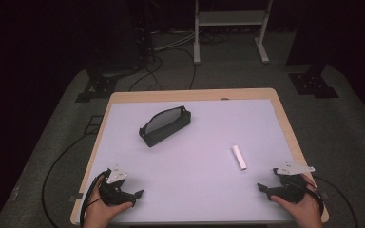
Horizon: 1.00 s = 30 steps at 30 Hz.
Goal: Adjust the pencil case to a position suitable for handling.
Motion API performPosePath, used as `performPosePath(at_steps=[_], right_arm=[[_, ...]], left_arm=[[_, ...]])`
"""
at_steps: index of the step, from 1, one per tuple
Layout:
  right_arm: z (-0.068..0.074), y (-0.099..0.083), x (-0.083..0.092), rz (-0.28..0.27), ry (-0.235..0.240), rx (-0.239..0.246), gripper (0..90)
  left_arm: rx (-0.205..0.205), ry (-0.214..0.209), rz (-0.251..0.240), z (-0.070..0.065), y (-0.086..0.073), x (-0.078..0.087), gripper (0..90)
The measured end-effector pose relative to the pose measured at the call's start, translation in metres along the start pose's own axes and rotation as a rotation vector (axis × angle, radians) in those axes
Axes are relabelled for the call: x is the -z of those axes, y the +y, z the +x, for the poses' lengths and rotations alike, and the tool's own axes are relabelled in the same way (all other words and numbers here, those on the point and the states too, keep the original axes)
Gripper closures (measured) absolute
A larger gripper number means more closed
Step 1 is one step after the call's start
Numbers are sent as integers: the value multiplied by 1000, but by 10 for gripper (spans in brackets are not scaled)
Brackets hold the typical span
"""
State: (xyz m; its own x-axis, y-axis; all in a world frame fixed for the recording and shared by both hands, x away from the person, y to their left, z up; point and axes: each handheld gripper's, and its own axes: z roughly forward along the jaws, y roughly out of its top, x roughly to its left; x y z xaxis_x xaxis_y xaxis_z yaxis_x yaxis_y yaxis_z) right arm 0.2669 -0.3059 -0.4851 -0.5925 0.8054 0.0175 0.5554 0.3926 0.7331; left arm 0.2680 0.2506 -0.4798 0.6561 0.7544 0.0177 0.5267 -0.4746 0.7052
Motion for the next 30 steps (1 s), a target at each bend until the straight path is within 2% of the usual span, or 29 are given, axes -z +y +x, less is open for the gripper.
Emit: performPosePath(at_steps=[3, 7, 11, 13, 20, 22, 26, 30], right_arm=[[0, 0, 0, 1, -1, 2, 113], [0, 0, 0, 1, -2, 2, 113], [0, 0, 0, 0, -2, 2, 113], [0, 0, 0, 0, -2, 2, 113], [0, 0, 0, 0, 0, 0, 113], [0, 0, 0, 0, 0, 0, 113], [0, 0, 0, 0, 0, 0, 113], [0, 0, 0, 0, 0, -1, 113]], left_arm=[[-7, -3, -3, 0, 0, 1, 0], [-20, -13, -23, 0, -1, 3, 74], [-29, -12, -19, -1, 0, 4, 93], [-30, -17, -20, 0, 2, 5, 130], [-19, -34, -39, 0, 9, 5, 143], [-22, -44, -50, 2, 14, 7, 191], [-24, -43, -52, 3, 18, 8, 191], [-30, -47, -53, 6, 23, 10, 228]])
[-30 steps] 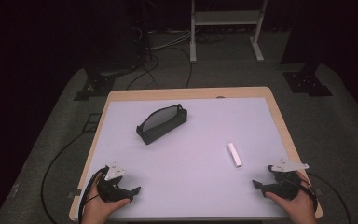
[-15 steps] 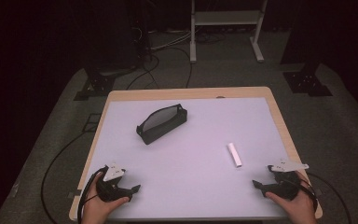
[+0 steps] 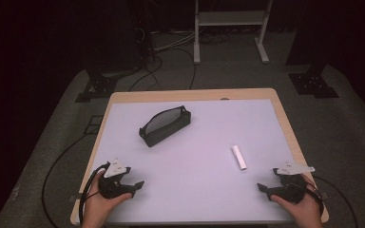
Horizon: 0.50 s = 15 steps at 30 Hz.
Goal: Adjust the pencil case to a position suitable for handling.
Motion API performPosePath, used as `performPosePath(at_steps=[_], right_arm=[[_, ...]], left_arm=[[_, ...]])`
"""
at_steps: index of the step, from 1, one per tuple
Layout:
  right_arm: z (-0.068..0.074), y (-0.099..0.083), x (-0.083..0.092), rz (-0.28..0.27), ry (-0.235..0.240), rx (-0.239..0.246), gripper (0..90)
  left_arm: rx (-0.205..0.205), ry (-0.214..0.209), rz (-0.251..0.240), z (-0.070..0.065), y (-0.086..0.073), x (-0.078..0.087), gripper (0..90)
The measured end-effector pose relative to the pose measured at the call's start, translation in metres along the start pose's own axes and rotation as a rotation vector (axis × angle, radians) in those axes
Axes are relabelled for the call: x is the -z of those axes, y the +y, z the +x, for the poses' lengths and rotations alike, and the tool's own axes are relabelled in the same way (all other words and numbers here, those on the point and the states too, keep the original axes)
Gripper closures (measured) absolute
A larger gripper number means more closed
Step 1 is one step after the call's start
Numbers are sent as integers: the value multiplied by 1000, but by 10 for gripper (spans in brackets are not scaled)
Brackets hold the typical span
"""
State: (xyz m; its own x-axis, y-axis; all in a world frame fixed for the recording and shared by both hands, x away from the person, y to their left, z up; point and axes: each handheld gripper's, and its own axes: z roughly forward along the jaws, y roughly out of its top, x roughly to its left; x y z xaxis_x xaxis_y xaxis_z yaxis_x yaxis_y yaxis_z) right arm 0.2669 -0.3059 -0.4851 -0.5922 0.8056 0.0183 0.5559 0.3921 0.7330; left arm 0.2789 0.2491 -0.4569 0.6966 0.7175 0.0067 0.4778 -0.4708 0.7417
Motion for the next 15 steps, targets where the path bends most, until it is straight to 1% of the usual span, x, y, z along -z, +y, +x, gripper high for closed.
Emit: performPosePath(at_steps=[8, 15], right_arm=[[0, 0, 0, 0, 1, 0, 113], [0, 0, 0, -1, 1, -1, 114]], left_arm=[[1, 1, -11, 5, 8, 3, 275], [6, 0, -19, 9, 15, 2, 306]])
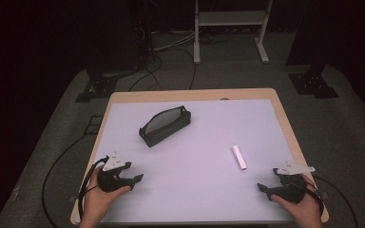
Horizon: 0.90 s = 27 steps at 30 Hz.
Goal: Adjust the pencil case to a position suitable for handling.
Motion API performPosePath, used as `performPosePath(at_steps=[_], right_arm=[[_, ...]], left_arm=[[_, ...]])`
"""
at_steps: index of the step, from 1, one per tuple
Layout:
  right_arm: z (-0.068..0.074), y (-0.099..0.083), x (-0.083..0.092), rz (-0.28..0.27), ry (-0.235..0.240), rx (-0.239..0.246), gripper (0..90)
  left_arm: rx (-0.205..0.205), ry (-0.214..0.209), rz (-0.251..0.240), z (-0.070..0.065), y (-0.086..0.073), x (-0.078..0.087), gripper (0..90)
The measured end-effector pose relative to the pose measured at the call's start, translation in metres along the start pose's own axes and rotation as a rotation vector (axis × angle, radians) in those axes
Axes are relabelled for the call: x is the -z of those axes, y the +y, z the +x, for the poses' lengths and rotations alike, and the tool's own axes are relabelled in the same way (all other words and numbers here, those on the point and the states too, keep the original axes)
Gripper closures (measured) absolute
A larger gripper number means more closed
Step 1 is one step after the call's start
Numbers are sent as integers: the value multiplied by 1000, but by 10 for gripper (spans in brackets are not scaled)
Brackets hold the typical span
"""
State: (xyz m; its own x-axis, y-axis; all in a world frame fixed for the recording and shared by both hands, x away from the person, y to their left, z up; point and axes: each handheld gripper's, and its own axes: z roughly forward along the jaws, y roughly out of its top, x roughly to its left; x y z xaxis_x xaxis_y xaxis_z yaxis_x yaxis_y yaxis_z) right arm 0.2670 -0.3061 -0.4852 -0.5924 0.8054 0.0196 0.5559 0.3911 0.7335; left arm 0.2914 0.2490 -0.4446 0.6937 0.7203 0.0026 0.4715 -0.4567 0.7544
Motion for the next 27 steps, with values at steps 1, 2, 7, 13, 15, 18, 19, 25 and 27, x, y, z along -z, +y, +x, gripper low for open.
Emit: performPosePath(at_steps=[1, 2, 7, 13, 15, 18, 19, 25, 27], right_arm=[[0, 0, 0, 0, 0, 0, 114], [0, 0, 0, 0, 0, 0, 114], [0, 0, 0, 0, 0, 0, 114], [0, 0, 0, 0, 0, 1, 114], [0, 0, 0, 0, 0, 0, 114], [0, 0, 0, 0, 0, 0, 114], [0, 0, 0, 0, 0, 0, 114], [0, 0, 0, 0, 0, 1, 114], [0, 0, 0, 0, 0, 1, 114]], left_arm=[[2, -2, -2, 0, 1, 0, 313], [2, -2, -2, 0, 1, 0, 317], [1, -8, -8, 3, 9, -2, 330], [-12, -9, -8, 5, 17, -3, 366], [-16, -9, -10, 6, 20, -3, 380], [-13, -8, -13, 7, 24, -3, 397], [-17, -8, -11, 8, 26, -3, 402], [-13, -5, -22, 11, 36, -5, 434], [-16, -4, -21, 12, 37, -5, 437]])
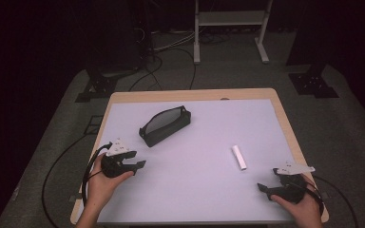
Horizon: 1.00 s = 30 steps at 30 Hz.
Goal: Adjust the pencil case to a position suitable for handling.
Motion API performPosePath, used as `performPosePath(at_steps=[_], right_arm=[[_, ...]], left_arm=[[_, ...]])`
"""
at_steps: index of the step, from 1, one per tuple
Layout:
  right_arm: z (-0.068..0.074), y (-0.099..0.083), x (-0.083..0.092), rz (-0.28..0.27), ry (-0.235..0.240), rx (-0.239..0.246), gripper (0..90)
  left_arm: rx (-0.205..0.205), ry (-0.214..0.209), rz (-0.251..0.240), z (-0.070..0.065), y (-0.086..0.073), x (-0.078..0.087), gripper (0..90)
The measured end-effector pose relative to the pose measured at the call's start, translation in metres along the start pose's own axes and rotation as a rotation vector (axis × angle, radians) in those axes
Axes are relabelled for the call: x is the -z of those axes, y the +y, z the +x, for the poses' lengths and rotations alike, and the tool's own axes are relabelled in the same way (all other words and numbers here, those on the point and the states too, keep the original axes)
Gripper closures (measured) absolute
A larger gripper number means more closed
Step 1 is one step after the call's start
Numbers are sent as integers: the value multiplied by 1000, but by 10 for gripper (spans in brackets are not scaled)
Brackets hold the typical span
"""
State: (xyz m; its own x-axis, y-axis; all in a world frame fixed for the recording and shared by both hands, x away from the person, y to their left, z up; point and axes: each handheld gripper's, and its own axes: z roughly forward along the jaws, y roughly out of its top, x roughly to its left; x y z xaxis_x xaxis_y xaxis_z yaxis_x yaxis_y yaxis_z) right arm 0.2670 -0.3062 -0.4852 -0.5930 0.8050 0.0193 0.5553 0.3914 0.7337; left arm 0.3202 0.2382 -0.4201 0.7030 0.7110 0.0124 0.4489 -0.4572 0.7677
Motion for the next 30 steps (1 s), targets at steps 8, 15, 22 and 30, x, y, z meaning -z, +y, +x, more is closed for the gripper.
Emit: performPosePath(at_steps=[8, 15, 22, 30], right_arm=[[0, 0, 0, 1, 0, 1, 114], [0, 0, 0, 1, 0, 0, 114], [0, 0, 0, 1, 0, 0, 114], [0, 0, 0, 0, 0, -1, 114]], left_arm=[[-8, 13, -20, 6, 15, -2, 469], [-19, 12, -42, 11, 24, -4, 510], [-20, 22, -53, 17, 34, -9, 534], [-24, 28, -64, 26, 46, -17, 564]])
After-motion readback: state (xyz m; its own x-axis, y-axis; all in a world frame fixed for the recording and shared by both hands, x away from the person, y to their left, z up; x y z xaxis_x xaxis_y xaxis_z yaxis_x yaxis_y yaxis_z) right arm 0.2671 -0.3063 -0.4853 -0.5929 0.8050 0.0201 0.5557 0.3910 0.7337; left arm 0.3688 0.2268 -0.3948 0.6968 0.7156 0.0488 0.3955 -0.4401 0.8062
